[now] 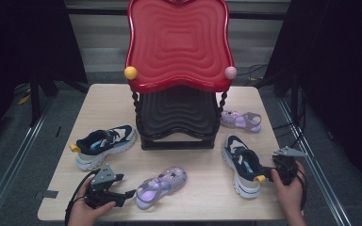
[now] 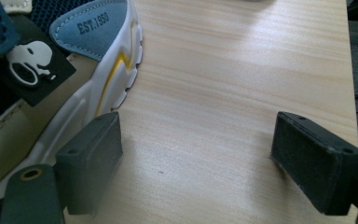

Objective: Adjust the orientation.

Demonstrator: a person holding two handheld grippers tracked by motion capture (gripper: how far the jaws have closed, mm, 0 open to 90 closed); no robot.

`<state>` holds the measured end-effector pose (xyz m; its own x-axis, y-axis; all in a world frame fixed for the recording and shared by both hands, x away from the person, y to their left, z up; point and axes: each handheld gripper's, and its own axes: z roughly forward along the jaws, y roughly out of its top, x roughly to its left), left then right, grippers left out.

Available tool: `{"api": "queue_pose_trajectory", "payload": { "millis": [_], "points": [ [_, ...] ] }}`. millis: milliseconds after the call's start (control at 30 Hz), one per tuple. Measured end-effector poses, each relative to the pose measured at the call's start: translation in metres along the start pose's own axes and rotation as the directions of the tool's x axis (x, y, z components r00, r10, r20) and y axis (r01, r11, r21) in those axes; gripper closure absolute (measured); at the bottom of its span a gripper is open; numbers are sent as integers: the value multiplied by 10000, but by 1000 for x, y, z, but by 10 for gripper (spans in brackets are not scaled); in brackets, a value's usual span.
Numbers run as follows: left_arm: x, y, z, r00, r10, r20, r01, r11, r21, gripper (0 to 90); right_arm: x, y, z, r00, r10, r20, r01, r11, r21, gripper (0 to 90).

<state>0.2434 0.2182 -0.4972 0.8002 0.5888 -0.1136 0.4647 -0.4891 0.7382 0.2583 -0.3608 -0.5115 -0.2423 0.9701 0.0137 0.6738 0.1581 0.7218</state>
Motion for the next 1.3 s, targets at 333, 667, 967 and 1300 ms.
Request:
{"api": "queue_pose_trajectory", "payload": {
  "millis": [333, 667, 967, 1300],
  "points": [
    [-6, 2, 0, 9998, 154, 117, -153, 9999, -60, 233, 0, 0, 0, 10000, -10, -2, 10, 10000, -4, 158],
    [-11, 3, 0, 9981, 351, 516, -348, 9994, -72, 264, 0, 0, 0, 10000, -21, -9, 21, 10000, 0, 158],
    [-12, 6, 3, 9956, 418, 834, -408, 9991, -145, 403, 0, 0, 0, 10000, -24, -13, 24, 10000, -7, 158],
    [0, 18, 5, 9947, 740, 715, -729, 9972, -183, 782, 0, 0, 0, 10000, -18, -17, 18, 10000, -6, 158]
  ]
}}
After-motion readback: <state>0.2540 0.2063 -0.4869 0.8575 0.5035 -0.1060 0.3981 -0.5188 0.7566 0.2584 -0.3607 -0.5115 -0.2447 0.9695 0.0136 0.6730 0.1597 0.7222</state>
